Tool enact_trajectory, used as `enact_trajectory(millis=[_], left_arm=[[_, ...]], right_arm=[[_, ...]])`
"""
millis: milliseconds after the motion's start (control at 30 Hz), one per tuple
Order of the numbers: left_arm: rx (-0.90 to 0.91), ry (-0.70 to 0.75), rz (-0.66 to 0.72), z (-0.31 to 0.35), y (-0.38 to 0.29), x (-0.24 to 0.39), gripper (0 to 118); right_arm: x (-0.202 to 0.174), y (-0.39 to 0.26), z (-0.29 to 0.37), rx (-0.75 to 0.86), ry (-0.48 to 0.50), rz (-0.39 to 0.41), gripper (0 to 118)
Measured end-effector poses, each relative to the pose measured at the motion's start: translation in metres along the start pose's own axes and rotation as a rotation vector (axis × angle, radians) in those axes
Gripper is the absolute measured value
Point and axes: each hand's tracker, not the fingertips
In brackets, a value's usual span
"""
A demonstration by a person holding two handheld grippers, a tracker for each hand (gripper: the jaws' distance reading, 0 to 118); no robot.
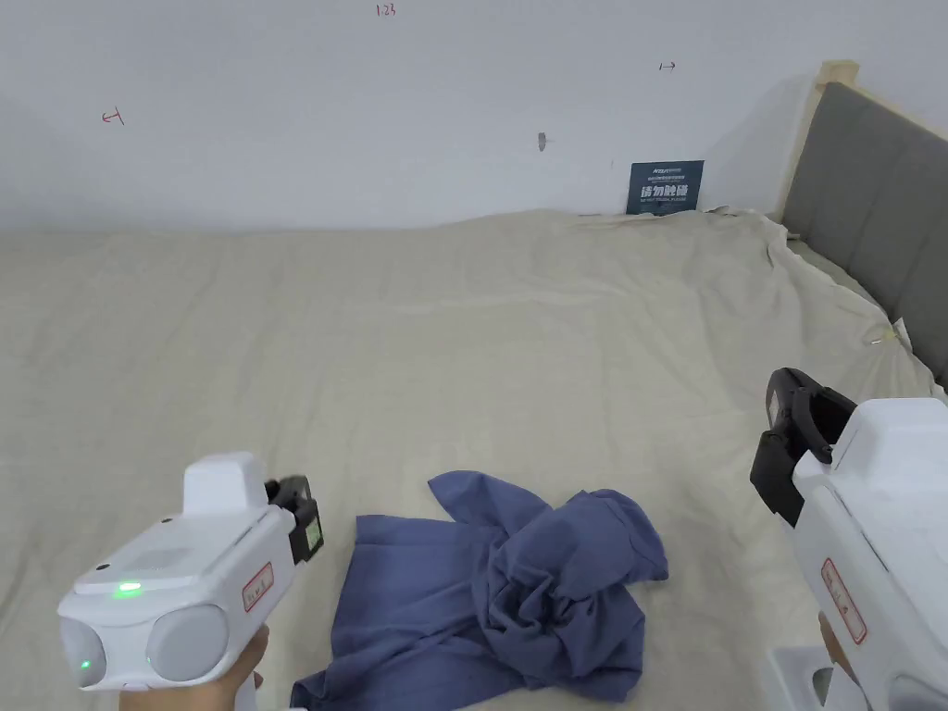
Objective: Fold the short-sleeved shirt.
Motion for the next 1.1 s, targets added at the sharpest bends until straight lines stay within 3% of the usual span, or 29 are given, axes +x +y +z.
enact_trajectory(millis=[167, 267, 333, 400, 533, 700, 733, 800, 867, 967, 1100], left_arm=[[-0.294, -0.007, 0.087, -0.031, -0.047, -0.019, 2], [-0.403, 0.01, 0.049, -0.041, -0.077, -0.02, 24], [-0.462, 0.017, 0.047, -0.047, -0.093, -0.022, 59], [-0.489, 0.036, 0.039, -0.051, -0.105, -0.022, 82], [-0.516, 0.067, 0.028, -0.06, -0.12, -0.024, 85], [-0.546, 0.107, 0.024, -0.072, -0.128, -0.026, 81], [-0.552, 0.102, 0.02, -0.074, -0.131, -0.026, 71], [-0.567, 0.1, -0.004, -0.079, -0.138, -0.024, 31], [-0.546, 0.112, -0.02, -0.076, -0.14, -0.021, 26], [-0.543, 0.082, -0.007, -0.076, -0.137, -0.018, 5], [-0.509, 0.044, 0.012, -0.07, -0.132, -0.019, 1]], right_arm=[[0.0, -0.004, -0.002, -0.018, 0.01, 0.005, 0], [-0.001, -0.008, -0.004, -0.027, 0.014, 0.006, 0], [-0.002, -0.01, -0.004, -0.036, 0.015, 0.003, 0], [-0.003, -0.012, -0.005, -0.046, 0.018, 0.006, 0], [-0.006, -0.017, -0.006, -0.068, 0.025, 0.014, 0], [-0.007, -0.025, -0.012, -0.09, 0.029, -0.007, 0], [-0.008, -0.025, -0.012, -0.093, 0.029, -0.009, 0], [-0.009, -0.026, -0.014, -0.102, 0.03, -0.013, 0], [-0.008, -0.027, -0.017, -0.112, 0.031, -0.022, 0], [-0.006, -0.031, -0.024, -0.135, 0.025, -0.028, 0], [-0.001, -0.041, -0.044, -0.235, 0.035, -0.042, 0]])
